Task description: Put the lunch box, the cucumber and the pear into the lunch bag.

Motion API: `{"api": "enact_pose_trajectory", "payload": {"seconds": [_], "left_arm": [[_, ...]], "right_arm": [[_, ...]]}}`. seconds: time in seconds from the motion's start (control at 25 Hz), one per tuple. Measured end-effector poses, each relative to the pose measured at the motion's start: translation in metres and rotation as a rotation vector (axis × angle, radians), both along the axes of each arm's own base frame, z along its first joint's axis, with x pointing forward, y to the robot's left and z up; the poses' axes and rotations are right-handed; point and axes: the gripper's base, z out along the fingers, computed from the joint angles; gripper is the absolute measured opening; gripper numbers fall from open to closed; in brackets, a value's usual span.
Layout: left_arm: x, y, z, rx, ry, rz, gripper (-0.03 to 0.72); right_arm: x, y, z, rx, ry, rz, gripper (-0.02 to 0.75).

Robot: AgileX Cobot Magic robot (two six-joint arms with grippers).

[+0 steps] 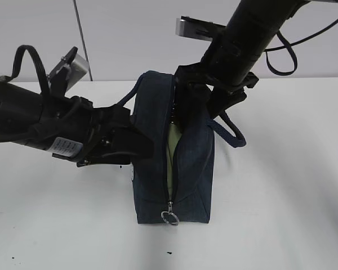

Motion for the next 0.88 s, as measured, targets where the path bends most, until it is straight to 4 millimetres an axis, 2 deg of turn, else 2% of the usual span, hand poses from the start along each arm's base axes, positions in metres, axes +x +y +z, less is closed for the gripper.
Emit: {"api": "enact_pose_trajectory", "payload": {"seconds": [0.4, 0.64, 0.8, 0.88], "left_arm": [[0.000, 0.001, -0.001, 0.022, -0.011, -0.013, 0.361], [-0.001, 0.001, -0.002, 0.033, -0.013, -0.028, 0.327], [-0.003, 0.000, -0.002, 0.026, -0.001, -0.050, 0.283], [-0.004, 0.000, -0.002, 0.026, -0.003, -0.059, 0.276]], "right_arm": [[0.000, -0.005, 0.023, -0.028, -0.084, 0.005, 0.507], [-0.023, -0.027, 0.074, -0.143, -0.252, -0.021, 0.502], [-0.049, -0.039, 0.111, -0.141, -0.346, -0.041, 0.501], [-0.068, -0.045, 0.122, -0.133, -0.367, -0.043, 0.498]]}}
